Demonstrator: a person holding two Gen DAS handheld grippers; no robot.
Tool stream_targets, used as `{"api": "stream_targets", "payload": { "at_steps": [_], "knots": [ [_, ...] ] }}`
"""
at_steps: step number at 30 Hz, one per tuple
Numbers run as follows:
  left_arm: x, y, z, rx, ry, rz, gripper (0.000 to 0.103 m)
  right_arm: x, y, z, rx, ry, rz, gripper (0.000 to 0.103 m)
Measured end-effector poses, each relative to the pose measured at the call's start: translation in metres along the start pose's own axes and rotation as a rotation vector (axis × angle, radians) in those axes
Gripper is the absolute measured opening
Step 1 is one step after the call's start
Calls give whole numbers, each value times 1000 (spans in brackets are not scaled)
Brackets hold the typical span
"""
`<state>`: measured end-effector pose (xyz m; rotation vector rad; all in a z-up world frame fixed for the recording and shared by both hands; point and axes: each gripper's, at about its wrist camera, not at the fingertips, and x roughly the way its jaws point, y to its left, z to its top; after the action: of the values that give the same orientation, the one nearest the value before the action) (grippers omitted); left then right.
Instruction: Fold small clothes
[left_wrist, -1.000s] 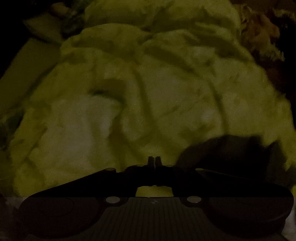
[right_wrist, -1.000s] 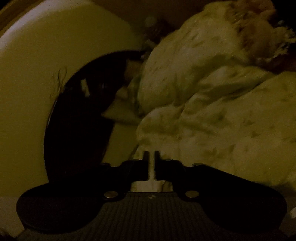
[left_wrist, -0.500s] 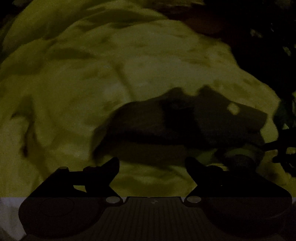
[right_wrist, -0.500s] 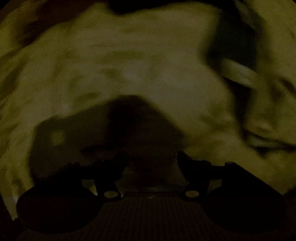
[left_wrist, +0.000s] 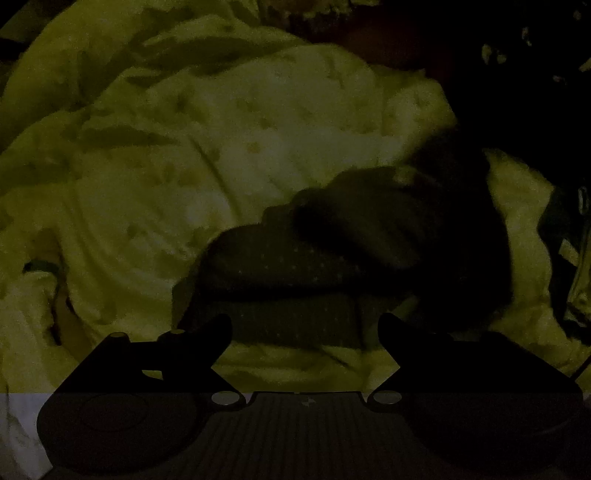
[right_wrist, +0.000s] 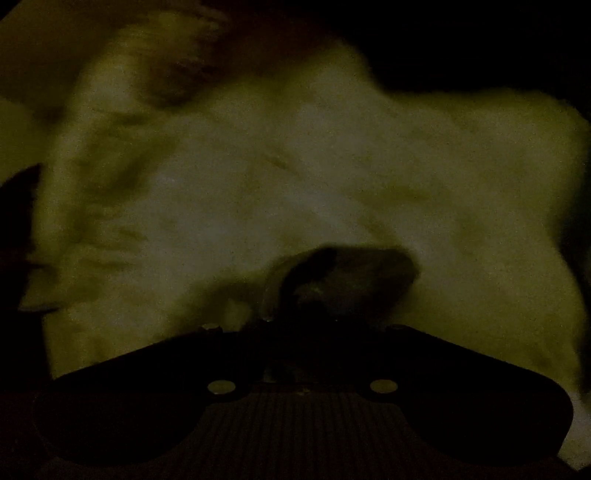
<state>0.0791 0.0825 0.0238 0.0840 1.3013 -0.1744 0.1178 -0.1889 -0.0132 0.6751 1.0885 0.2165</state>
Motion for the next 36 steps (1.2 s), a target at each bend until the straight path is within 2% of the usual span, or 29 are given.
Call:
{"api": "stream_targets", "payload": {
  "at_steps": [2,4,6,7,8,9,11,13,17,20,24,28,31,32,34,35,36],
  "knots": [
    [-5,0,1,1,-16,26,103,7,49,24,-84,13,135,7],
    [-7,2,2,-2,-17,46,103,18,100,31,-193,73,276,7],
    [-7,6,2,-12,-1,68,103,49,140,30,-281,162,348,11],
    [-6,8,2,-16,6,78,103,57,152,26,-299,179,352,12],
    [-7,11,2,-18,9,91,103,61,158,22,-313,174,341,20],
    [-8,13,2,-20,6,102,103,63,157,19,-314,160,324,36],
    [-8,19,1,-25,2,122,103,59,132,15,-258,139,280,53],
    [-6,27,3,-25,3,141,103,61,105,16,-217,134,222,52],
    [7,47,15,-21,-5,181,103,52,26,12,-203,143,28,52],
    [18,70,29,-46,-27,211,103,42,-7,3,-220,173,-60,52],
    [37,105,50,-185,-33,135,103,46,-7,-5,-268,202,14,55],
    [57,124,63,-326,42,168,103,75,25,-15,-393,259,92,64],
    [54,136,57,-466,42,103,103,112,41,-24,-460,322,73,66],
    [53,139,55,-488,45,91,103,119,42,-28,-471,337,62,62],
    [50,146,50,-489,47,110,103,124,46,-35,-496,382,54,22],
    [48,149,48,-484,48,130,103,117,50,-37,-514,376,78,6],
    [47,153,46,-485,50,151,103,102,54,-41,-540,338,101,6]
  ]
}}
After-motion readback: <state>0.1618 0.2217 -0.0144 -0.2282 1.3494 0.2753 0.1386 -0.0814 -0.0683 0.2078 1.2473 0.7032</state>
